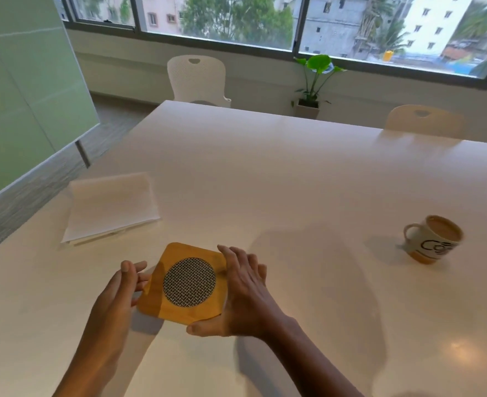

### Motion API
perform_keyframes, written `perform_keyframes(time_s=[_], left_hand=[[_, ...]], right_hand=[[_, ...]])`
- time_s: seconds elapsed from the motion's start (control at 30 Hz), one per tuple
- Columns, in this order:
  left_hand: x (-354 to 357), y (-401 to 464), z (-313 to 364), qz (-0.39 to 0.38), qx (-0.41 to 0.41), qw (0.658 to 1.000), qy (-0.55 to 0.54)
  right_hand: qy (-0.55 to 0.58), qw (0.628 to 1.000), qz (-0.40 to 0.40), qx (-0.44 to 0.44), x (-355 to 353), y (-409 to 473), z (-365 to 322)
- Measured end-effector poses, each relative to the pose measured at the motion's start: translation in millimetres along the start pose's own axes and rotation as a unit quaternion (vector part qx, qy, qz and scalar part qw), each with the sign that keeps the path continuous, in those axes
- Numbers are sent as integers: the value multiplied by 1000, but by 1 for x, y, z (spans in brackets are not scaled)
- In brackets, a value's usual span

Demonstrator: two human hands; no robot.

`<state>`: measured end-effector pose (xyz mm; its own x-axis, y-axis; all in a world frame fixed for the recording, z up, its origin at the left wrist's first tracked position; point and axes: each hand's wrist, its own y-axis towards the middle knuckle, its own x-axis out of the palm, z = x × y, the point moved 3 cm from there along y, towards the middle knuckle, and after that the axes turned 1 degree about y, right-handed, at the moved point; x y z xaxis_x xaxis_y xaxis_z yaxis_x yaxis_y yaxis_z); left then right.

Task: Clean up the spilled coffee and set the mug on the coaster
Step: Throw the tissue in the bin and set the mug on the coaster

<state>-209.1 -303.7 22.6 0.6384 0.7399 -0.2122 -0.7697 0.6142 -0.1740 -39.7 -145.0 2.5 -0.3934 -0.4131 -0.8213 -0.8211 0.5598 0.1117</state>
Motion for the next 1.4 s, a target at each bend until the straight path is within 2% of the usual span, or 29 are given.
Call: perform_keyframes(time_s=[0.23,0.63,1.23,1.4], left_hand=[[97,-22,19,-52,25,998,-9],[216,-50,22,-74,11,997,-12],[239,-42,13,-114,-2,993,15],[238,-37,10,-118,12,991,65]], right_hand=[[-4,999,14,29,-68,-43,72],[-19,999,-11,43,-134,-82,175],[-17,998,-29,54,-129,-86,213],[-41,997,-42,54,-127,-88,220]])
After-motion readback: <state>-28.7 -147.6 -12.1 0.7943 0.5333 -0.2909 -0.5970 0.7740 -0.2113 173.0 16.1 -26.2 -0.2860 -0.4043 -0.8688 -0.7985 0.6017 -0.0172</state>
